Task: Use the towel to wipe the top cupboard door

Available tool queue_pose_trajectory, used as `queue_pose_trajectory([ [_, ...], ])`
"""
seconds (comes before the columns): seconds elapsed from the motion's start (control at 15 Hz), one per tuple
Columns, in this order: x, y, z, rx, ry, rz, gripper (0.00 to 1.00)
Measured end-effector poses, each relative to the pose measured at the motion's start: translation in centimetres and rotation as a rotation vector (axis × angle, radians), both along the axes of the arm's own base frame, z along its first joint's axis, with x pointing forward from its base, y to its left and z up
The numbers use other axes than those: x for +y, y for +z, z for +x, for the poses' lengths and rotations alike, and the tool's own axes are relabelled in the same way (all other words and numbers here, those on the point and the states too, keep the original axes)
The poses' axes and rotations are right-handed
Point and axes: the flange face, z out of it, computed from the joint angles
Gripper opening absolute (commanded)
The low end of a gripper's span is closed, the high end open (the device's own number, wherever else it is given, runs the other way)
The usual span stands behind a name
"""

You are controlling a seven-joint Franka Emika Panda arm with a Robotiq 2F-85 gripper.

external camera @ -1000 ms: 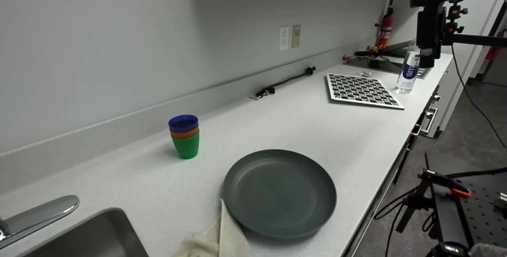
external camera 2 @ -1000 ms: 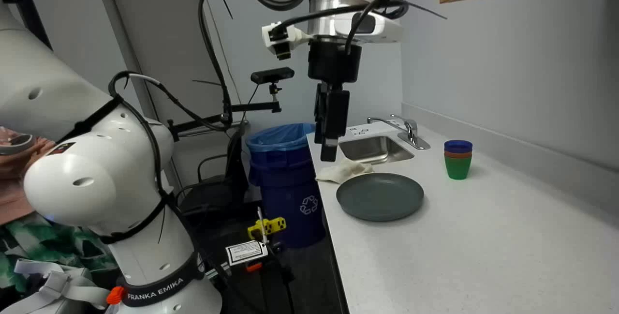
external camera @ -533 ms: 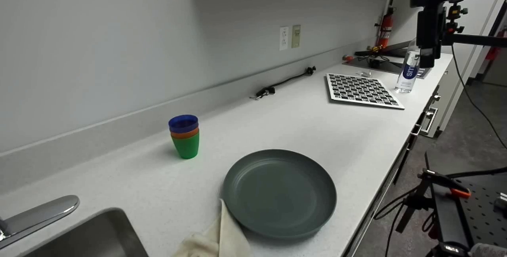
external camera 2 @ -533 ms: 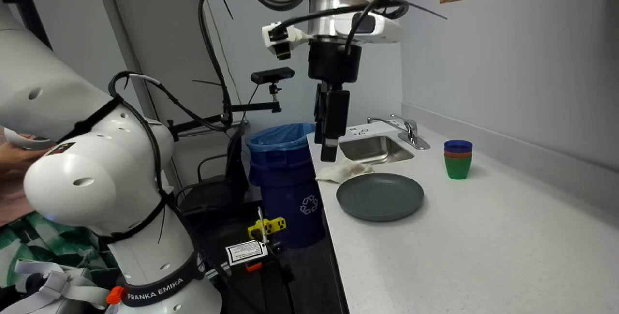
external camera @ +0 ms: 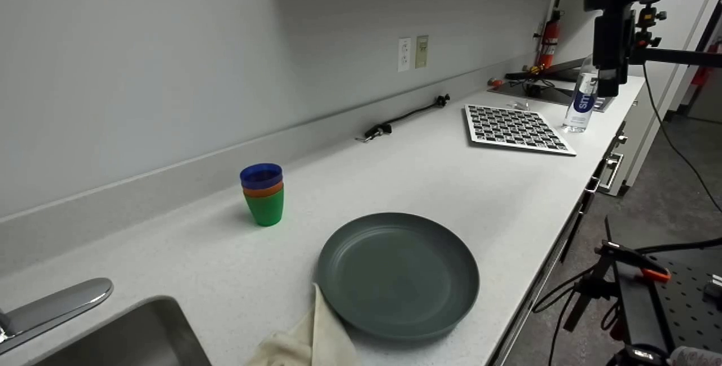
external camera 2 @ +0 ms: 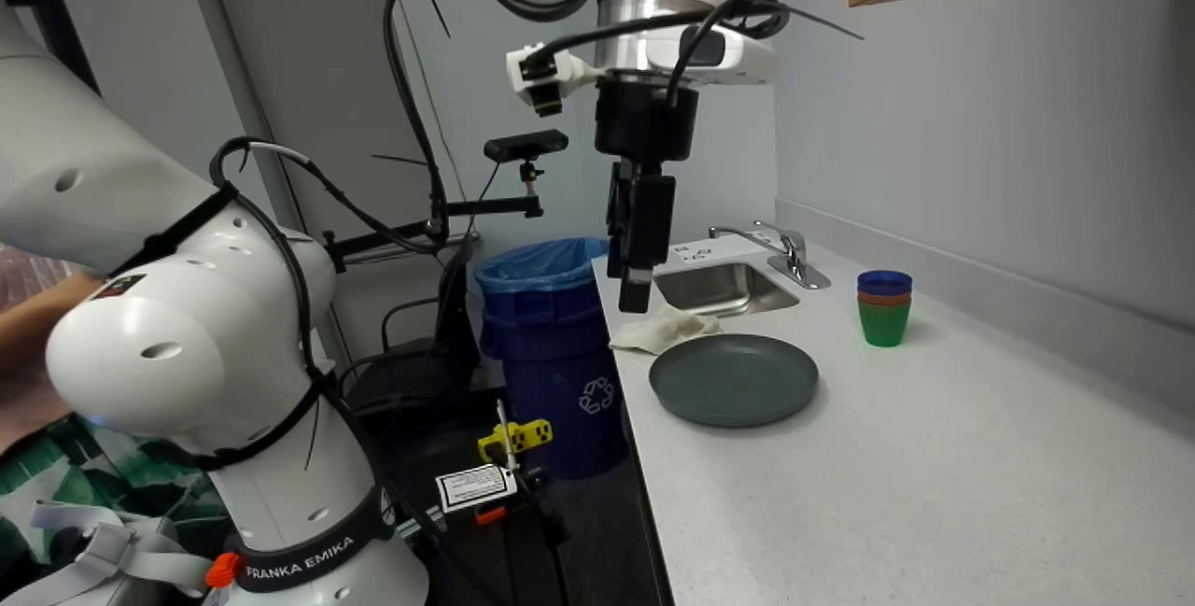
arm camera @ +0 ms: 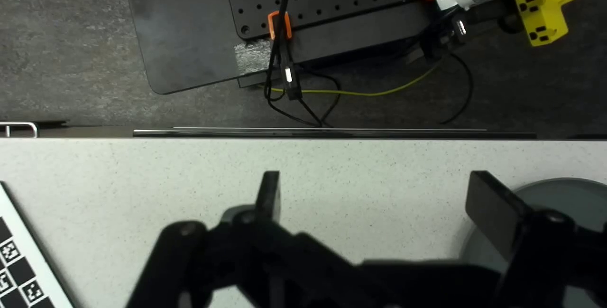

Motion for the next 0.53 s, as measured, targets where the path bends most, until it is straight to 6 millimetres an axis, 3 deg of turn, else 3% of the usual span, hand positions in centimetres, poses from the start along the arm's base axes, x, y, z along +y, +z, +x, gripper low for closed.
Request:
queue_pose_trajectory([
  [0.27,1.0,-0.7,0.4,0.021,0.027,-0.005,1.0],
  [0.53,3.3,-2.4,1.2,0.07,0.093,-0.021,1.0],
])
